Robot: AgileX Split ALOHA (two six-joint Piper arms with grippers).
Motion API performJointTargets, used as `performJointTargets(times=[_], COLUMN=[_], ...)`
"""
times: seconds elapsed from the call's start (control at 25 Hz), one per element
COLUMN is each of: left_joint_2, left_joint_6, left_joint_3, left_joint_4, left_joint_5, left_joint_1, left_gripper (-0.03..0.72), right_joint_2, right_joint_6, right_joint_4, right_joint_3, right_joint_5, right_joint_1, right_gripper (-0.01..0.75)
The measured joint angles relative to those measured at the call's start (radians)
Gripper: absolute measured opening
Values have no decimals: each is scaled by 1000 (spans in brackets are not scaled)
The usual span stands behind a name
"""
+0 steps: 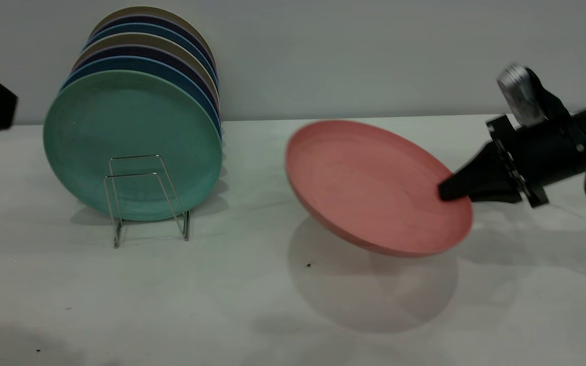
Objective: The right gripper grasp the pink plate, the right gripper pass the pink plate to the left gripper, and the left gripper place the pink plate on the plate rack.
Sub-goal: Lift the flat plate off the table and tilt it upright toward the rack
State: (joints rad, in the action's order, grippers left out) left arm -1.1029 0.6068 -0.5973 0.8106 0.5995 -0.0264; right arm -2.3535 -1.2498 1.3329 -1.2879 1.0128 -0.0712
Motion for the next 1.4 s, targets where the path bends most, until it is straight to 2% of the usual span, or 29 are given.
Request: performJointTargets(times=[0.36, 0.56, 0.8, 1.16, 1.4], left_joint_2=[-155, -227, -311, -404, -409], left_joint_6=[224, 286, 361, 587, 605], left_joint_3=[0, -1, -4, -8, -8], left_joint_4=[250, 293, 343, 594, 610], left_joint_5=[-15, -37, -72, -75, -74], left_joint_1=[0, 0, 0, 0, 0], left_gripper=[446, 446, 446, 446, 446], right_joint_2=[43, 66, 76, 76, 76], right_joint_6=[-8, -33, -36, -57, -73], right_joint_4=[23, 45, 65, 114, 170], right_joint_3=[0, 0, 0, 0, 0], right_joint_5=[20, 23, 27, 23, 26], right_joint_1=[164, 248, 266, 335, 367], right_gripper=[19, 19, 19, 19, 19])
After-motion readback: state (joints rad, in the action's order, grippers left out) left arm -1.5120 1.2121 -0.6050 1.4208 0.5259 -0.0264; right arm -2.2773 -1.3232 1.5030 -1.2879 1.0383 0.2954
